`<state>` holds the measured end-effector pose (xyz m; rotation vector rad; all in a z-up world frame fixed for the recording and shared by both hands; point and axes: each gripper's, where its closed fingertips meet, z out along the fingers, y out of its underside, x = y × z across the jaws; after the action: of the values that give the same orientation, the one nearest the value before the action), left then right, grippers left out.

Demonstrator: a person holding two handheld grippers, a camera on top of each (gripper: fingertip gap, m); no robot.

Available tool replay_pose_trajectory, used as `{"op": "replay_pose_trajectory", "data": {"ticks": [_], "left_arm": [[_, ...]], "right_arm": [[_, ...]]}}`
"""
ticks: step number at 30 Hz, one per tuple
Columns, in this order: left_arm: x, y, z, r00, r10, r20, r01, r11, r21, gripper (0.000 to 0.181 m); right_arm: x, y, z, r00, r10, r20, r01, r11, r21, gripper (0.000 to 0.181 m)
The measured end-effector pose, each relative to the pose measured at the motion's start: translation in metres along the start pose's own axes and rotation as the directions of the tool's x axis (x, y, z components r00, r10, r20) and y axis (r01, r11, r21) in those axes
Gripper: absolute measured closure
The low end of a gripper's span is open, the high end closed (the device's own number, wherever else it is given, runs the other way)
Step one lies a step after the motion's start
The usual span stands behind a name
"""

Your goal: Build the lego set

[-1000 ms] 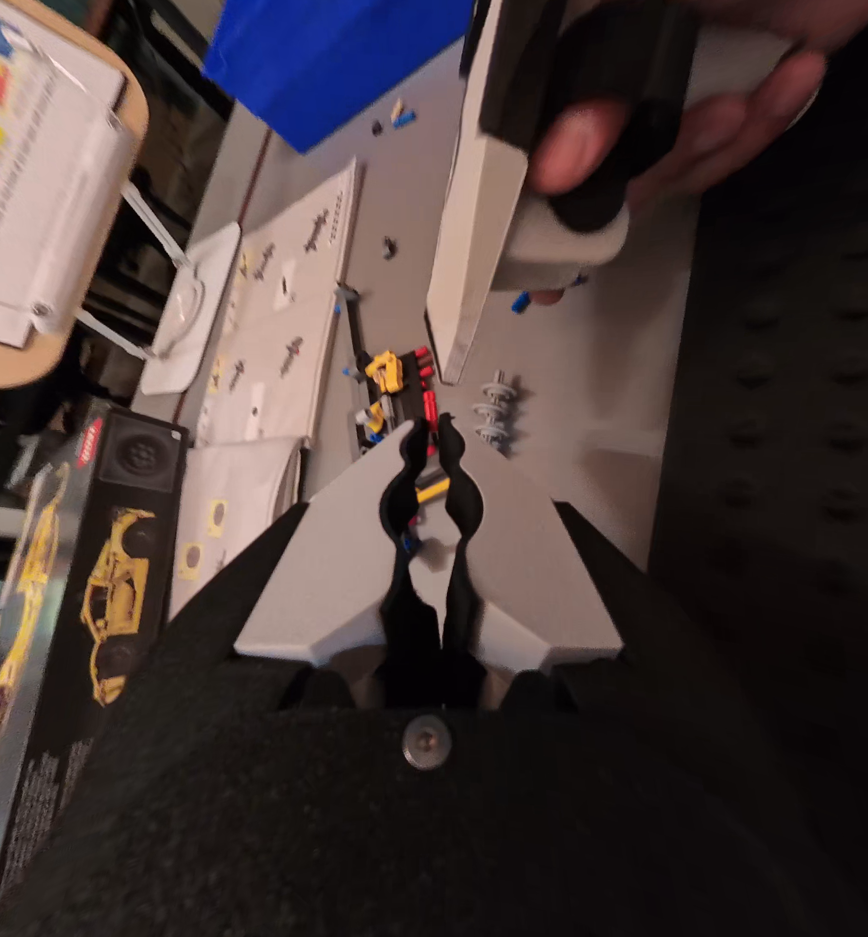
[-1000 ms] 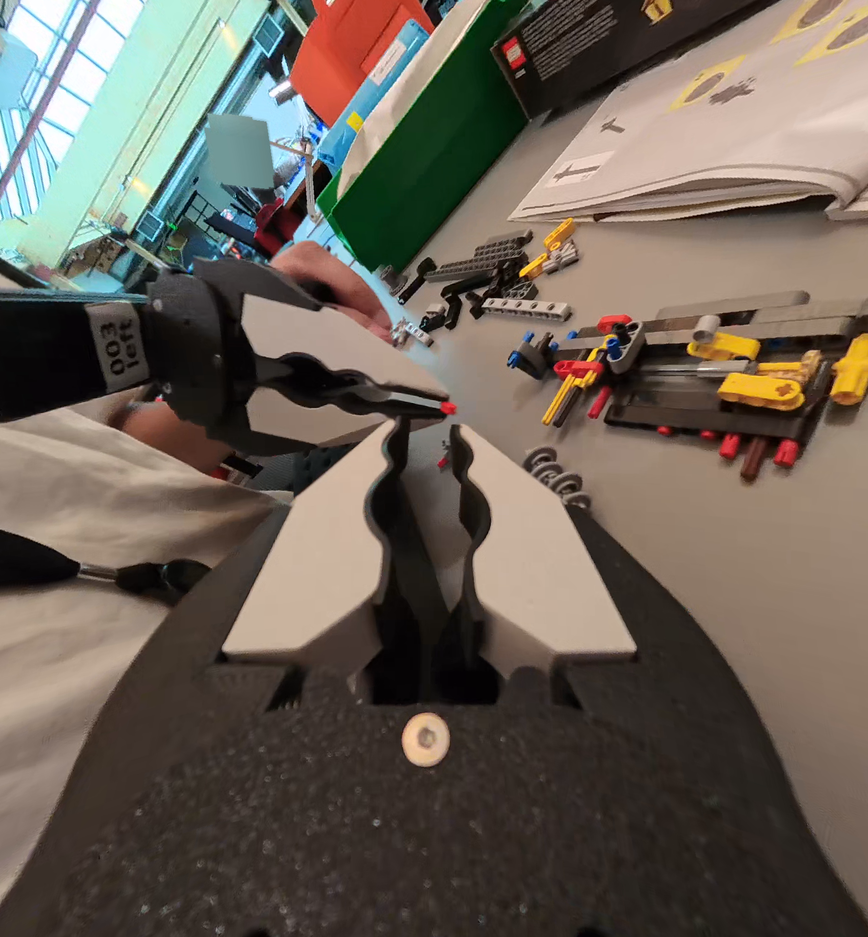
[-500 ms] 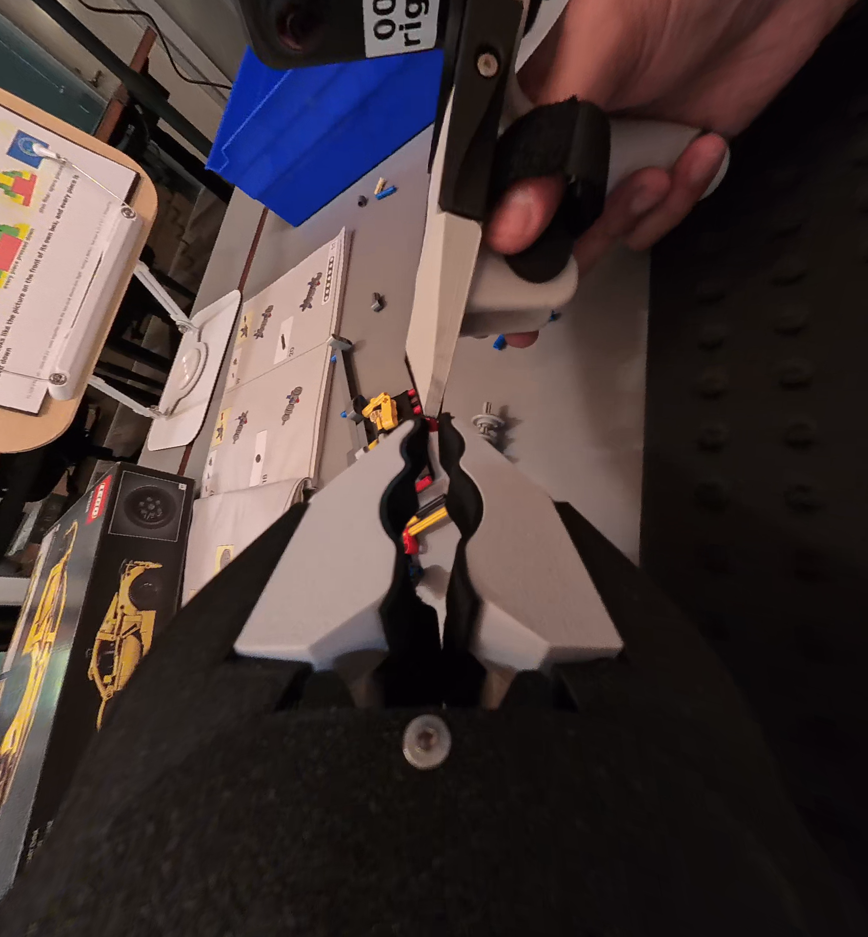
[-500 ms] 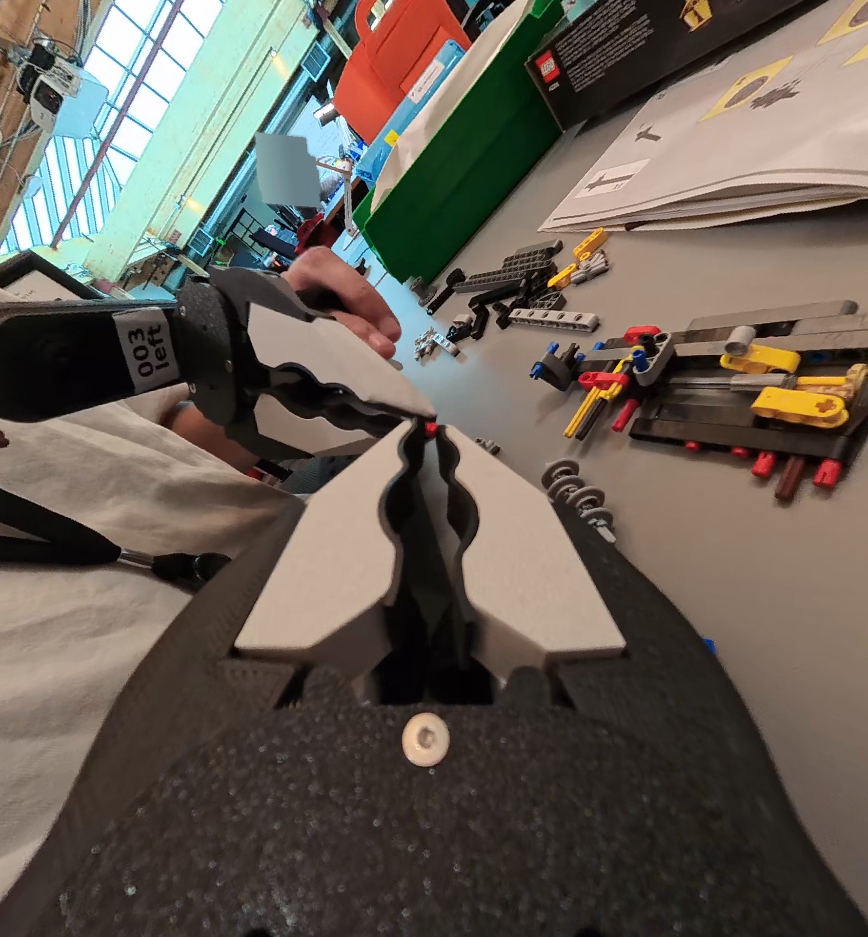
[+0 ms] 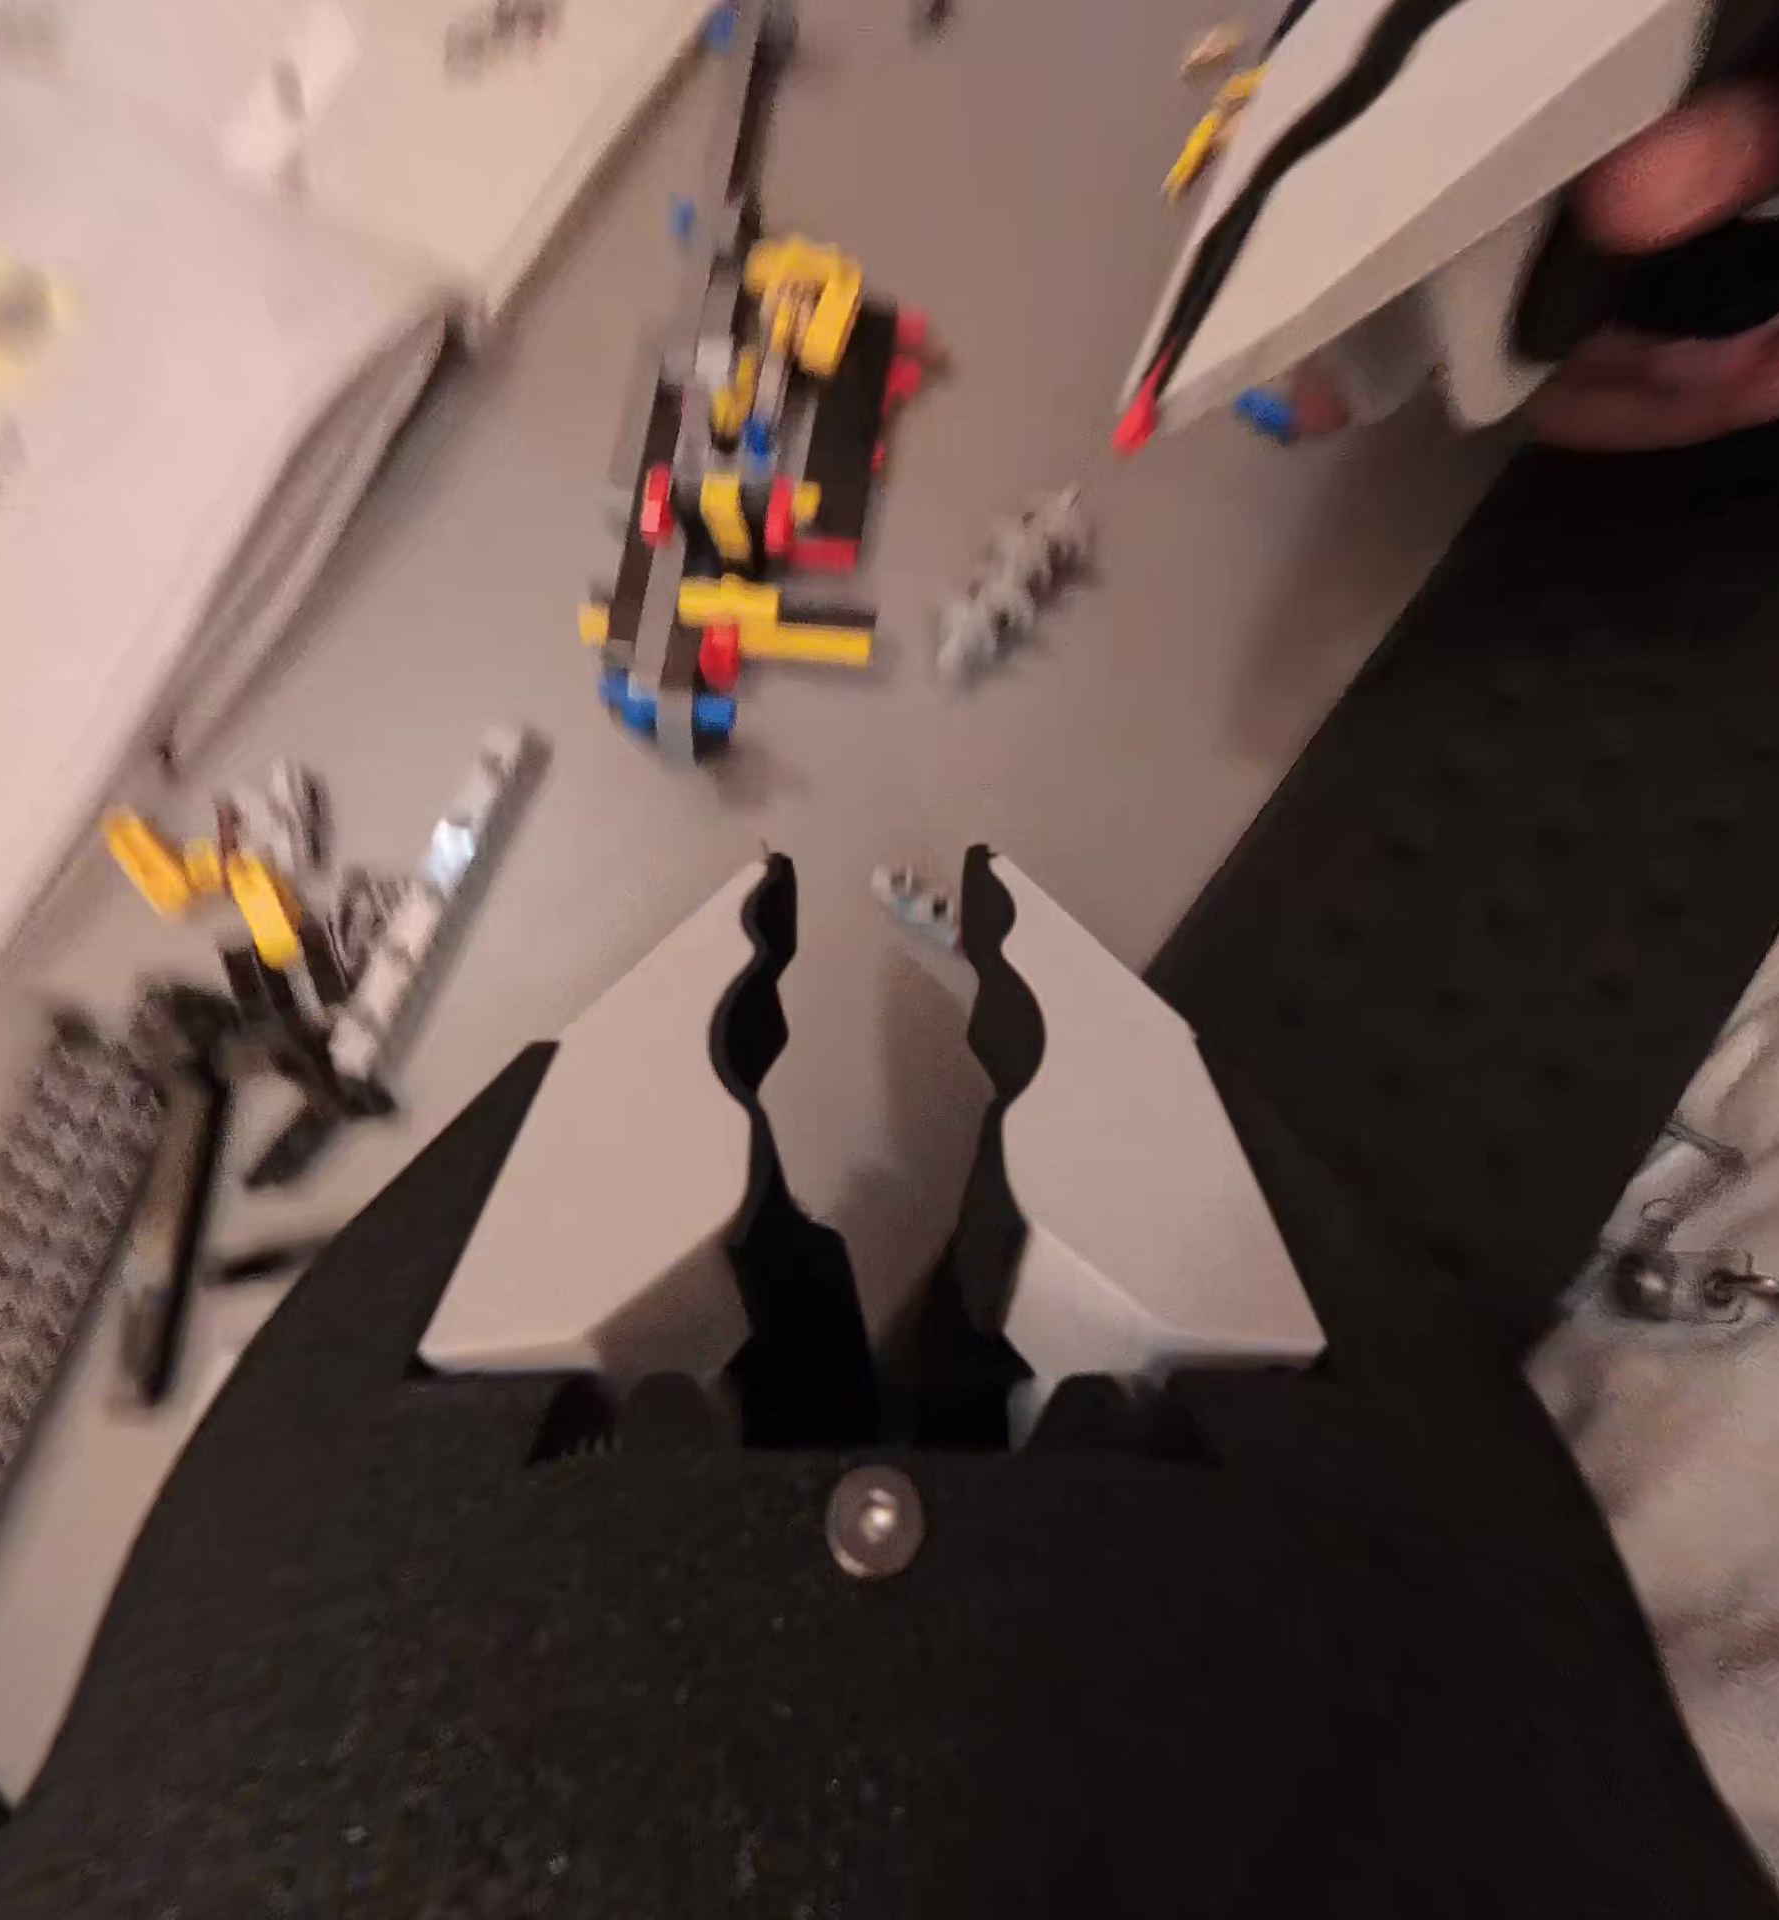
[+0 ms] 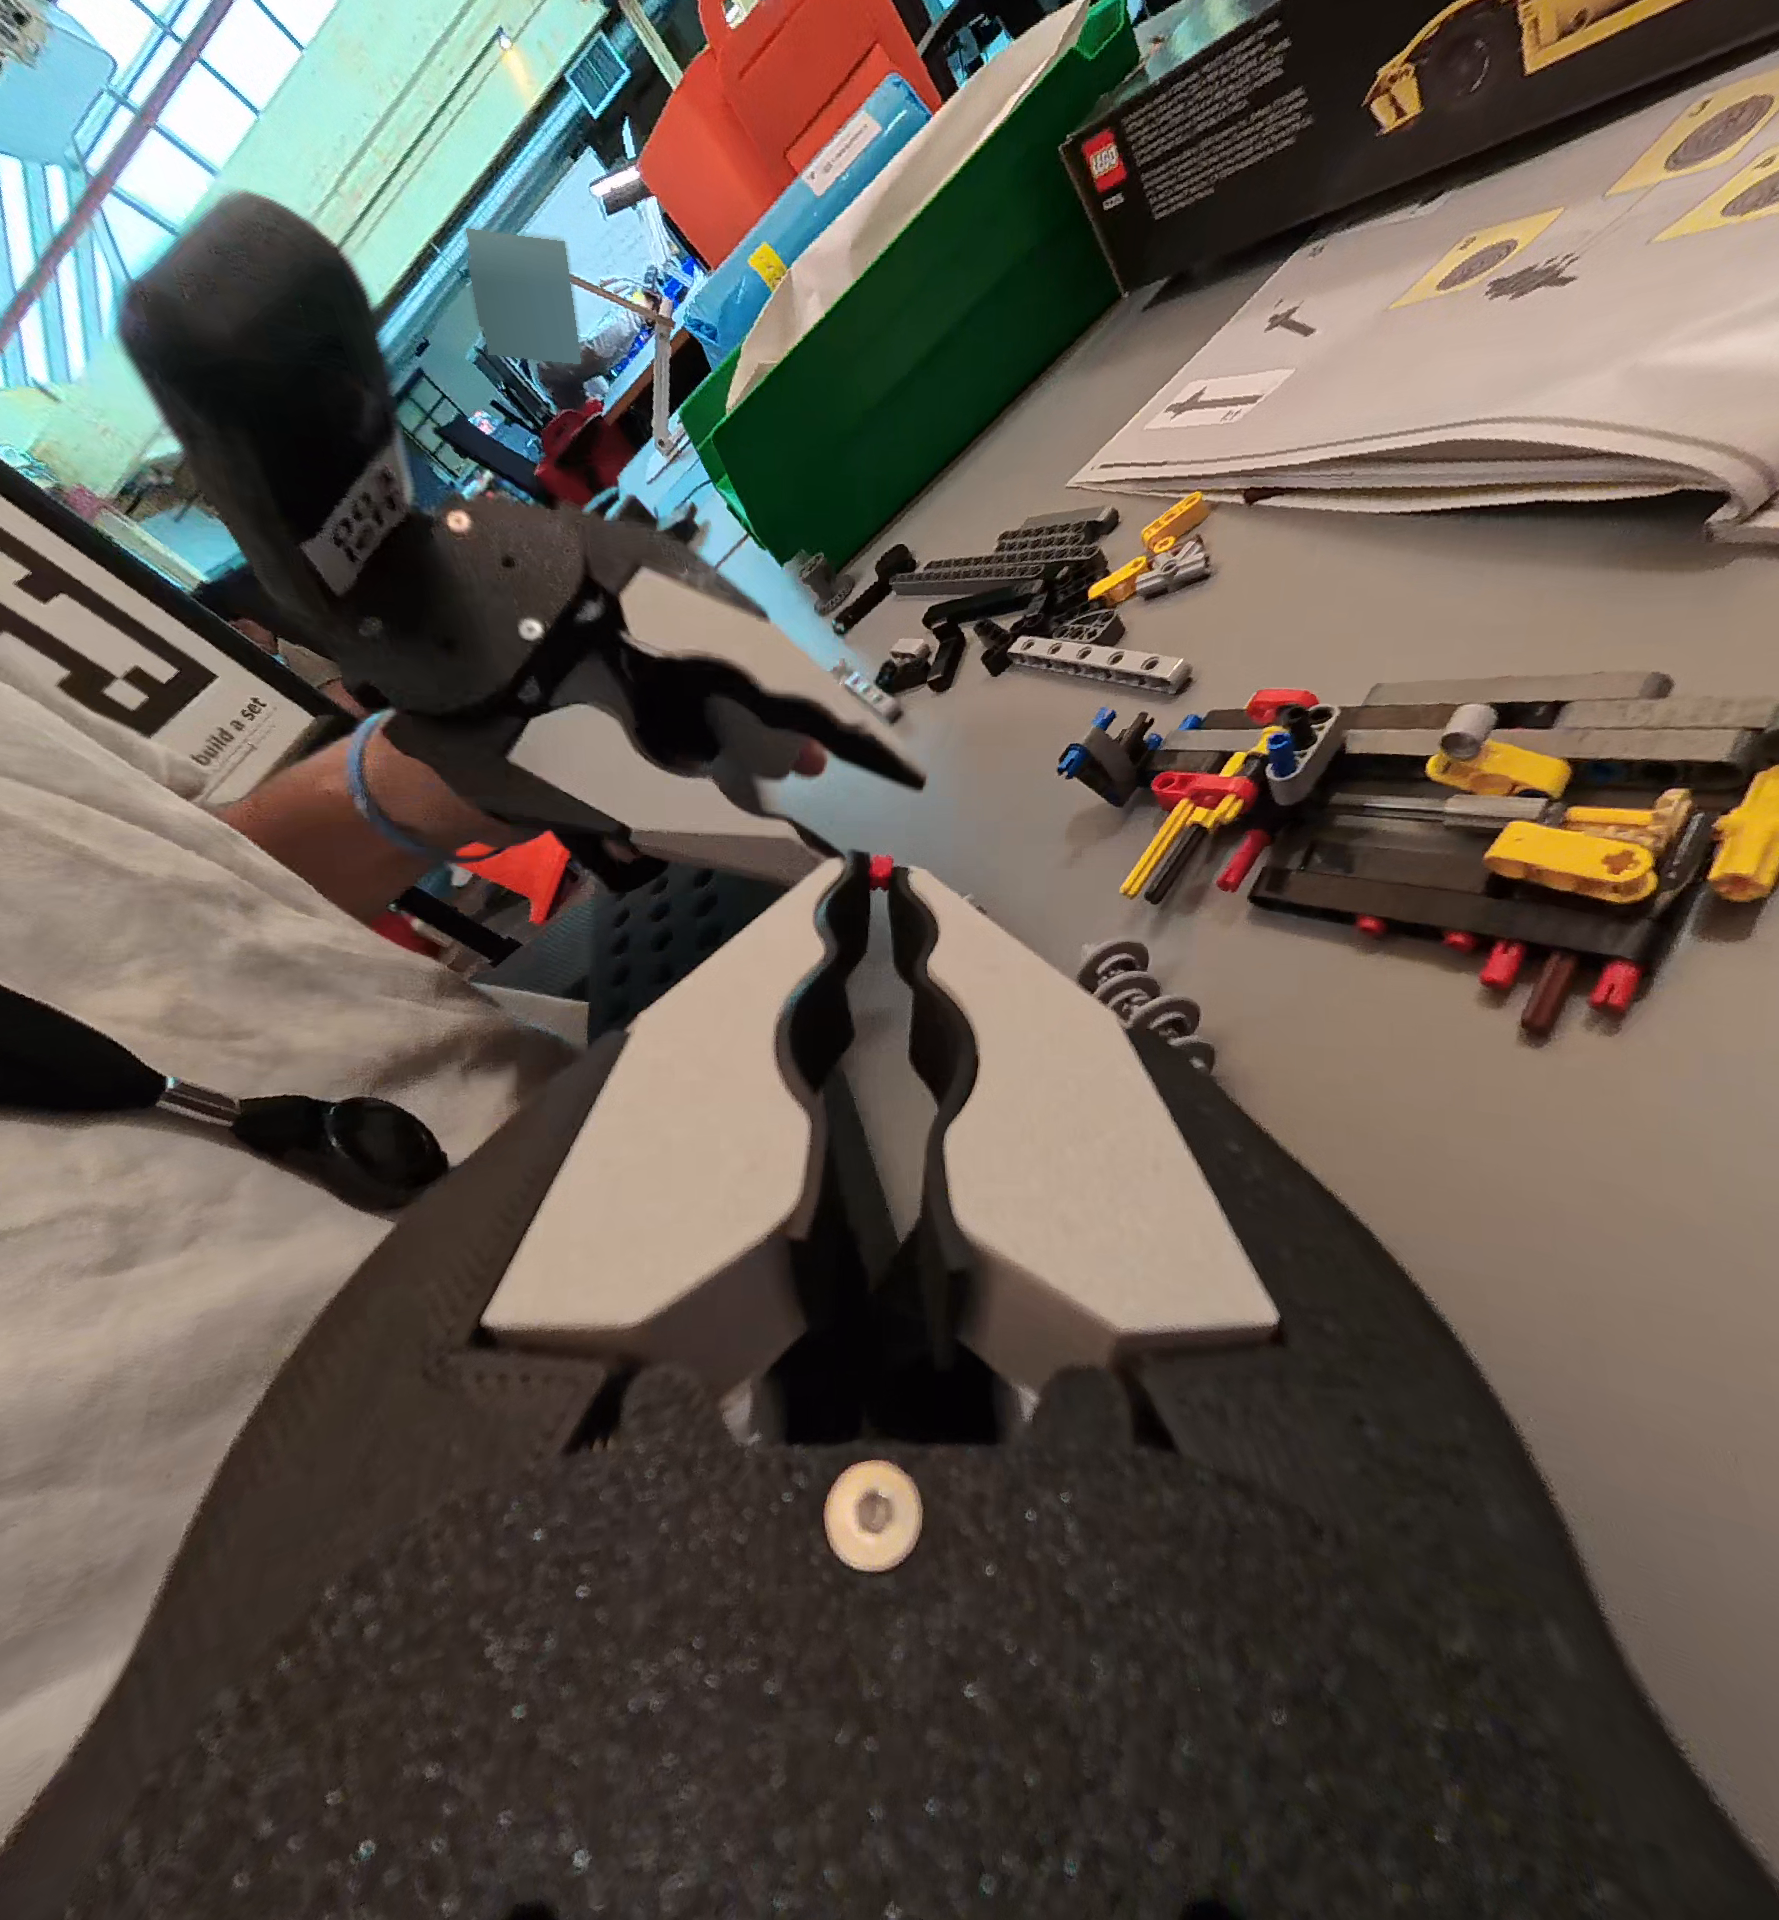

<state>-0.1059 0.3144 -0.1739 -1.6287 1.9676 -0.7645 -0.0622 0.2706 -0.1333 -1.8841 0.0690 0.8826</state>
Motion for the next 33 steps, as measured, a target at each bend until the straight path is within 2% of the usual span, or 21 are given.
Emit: {"op": "replay_pose_trajectory", "data": {"ticks": [2, 4, 8, 12, 13, 15, 17, 19, 20, 22, 23, 28, 33], "left_arm": [[0.002, 0.019, -0.001, 0.992, -0.119, 0.033, 0.121, 0.990, -0.078, 0.153], [0.006, 0.032, 0.004, 0.981, -0.184, 0.061, 0.191, 0.970, -0.148, 0.148], [0.014, 0.030, 0.019, 0.964, -0.259, 0.068, 0.266, 0.951, -0.157, 0.144], [0.004, 0.029, 0.025, 0.958, -0.245, 0.150, 0.269, 0.948, -0.168, 0.160], [0.002, 0.029, 0.025, 0.957, -0.240, 0.161, 0.268, 0.947, -0.177, 0.174], [0.002, 0.028, 0.027, 0.968, -0.206, 0.142, 0.232, 0.953, -0.195, 0.174], [0.008, 0.023, 0.030, 0.988, -0.148, 0.055, 0.156, 0.969, -0.194, 0.175], [0.022, 0.000, 0.029, 0.996, -0.031, -0.080, 0.026, 0.997, -0.074, 0.175], [0.035, -0.019, 0.024, 0.985, 0.043, -0.166, -0.037, 0.999, 0.040, 0.175], [0.062, -0.053, 0.010, 0.934, 0.125, -0.335, -0.037, 0.965, 0.258, 0.175], [0.067, -0.062, 0.008, 0.916, 0.117, -0.383, 0.004, 0.954, 0.301, 0.175], [0.076, -0.067, 0.022, 0.868, 0.188, -0.460, -0.012, 0.933, 0.359, 0.175], [0.083, -0.071, 0.021, 0.831, 0.229, -0.507, -0.005, 0.914, 0.405, 0.175]], "right_arm": [[-0.001, 0.000, 0.000, 1.000, 0.005, 0.009, -0.005, 1.000, 0.005, 0.179], [-0.002, -0.002, -0.001, 0.999, 0.015, 0.031, -0.016, 1.000, 0.019, 0.179], [-0.007, -0.006, -0.006, 0.997, 0.020, 0.074, -0.024, 0.998, 0.051, 0.179], [-0.012, -0.008, -0.010, 0.994, 0.012, 0.105, -0.020, 0.997, 0.077, 0.179], [-0.013, -0.009, -0.011, 0.994, 0.010, 0.111, -0.020, 0.996, 0.085, 0.179], [-0.014, -0.011, -0.014, 0.993, 0.012, 0.120, -0.025, 0.994, 0.104, 0.179], [-0.013, -0.014, -0.016, 0.992, 0.016, 0.124, -0.032, 0.991, 0.127, 0.179], [-0.012, -0.017, -0.020, 0.993, 0.012, 0.119, -0.029, 0.989, 0.142, 0.179], [-0.009, -0.017, -0.023, 0.996, -0.001, 0.094, -0.011, 0.991, 0.135, 0.179], [-0.004, -0.016, -0.030, 0.997, -0.067, 0.042, 0.062, 0.991, 0.115, 0.179], [-0.003, -0.015, -0.035, 0.994, -0.105, 0.032, 0.102, 0.990, 0.095, 0.179], [-0.003, 0.001, -0.058, 0.974, -0.225, 0.018, 0.225, 0.974, 0.007, 0.179], [-0.007, 0.019, -0.057, 0.950, -0.310, 0.015, 0.310, 0.945, -0.105, 0.179]]}}
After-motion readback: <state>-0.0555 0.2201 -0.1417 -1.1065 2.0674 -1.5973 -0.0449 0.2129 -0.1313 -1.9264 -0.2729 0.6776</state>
